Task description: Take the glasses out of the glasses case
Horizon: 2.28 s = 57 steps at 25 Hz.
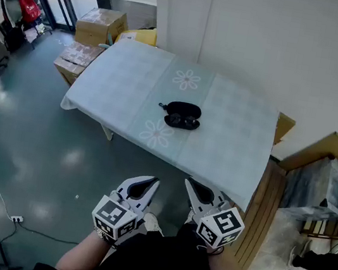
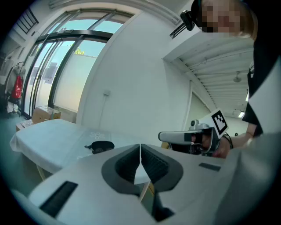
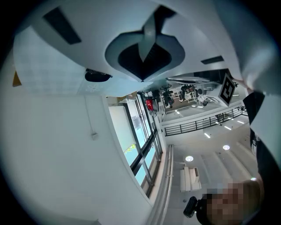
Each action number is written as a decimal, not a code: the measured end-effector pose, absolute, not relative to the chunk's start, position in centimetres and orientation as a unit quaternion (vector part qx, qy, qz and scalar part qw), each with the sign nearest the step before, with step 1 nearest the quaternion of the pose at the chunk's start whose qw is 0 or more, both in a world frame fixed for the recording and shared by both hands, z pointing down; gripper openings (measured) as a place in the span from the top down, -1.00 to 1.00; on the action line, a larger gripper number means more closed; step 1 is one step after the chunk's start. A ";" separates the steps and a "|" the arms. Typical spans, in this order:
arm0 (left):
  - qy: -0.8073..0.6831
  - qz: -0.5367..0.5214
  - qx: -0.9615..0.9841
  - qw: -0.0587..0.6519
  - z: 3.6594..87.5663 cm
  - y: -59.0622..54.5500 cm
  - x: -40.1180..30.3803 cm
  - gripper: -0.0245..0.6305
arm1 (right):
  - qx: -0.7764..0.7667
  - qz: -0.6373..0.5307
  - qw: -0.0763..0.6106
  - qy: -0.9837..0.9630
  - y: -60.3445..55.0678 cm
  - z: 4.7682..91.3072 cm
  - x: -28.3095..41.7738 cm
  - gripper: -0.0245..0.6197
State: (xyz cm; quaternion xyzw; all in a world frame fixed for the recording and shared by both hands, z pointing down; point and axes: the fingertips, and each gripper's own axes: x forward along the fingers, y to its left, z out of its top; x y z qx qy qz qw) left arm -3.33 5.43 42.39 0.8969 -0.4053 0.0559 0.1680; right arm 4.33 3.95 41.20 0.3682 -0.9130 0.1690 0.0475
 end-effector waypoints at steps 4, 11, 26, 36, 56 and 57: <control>-0.404 0.056 0.898 0.167 42.4 5.2 -3.3 0.83 | 0.368 0.171 0.047 -0.913 3.7 41.3 4.2 0.85; -0.402 0.054 0.898 0.170 42.6 4.9 -3.6 0.83 | 0.367 0.171 0.045 -0.913 3.5 41.3 3.8 0.85; -0.393 0.050 0.903 0.168 42.5 4.5 -4.6 0.83 | 0.370 0.147 0.063 -0.915 1.3 40.8 2.7 0.85; -0.411 0.056 0.892 0.180 43.5 1.3 -3.9 0.83 | 0.333 0.133 0.105 -0.928 -5.0 42.5 2.5 0.85; -0.447 0.060 0.866 0.216 46.4 -7.4 -1.8 0.83 | 0.269 0.155 0.186 -0.932 -19.1 49.1 2.9 0.85; -0.448 0.060 0.865 0.218 46.5 -7.9 -1.8 0.83 | 0.266 0.156 0.191 -0.932 -19.6 49.5 2.8 0.85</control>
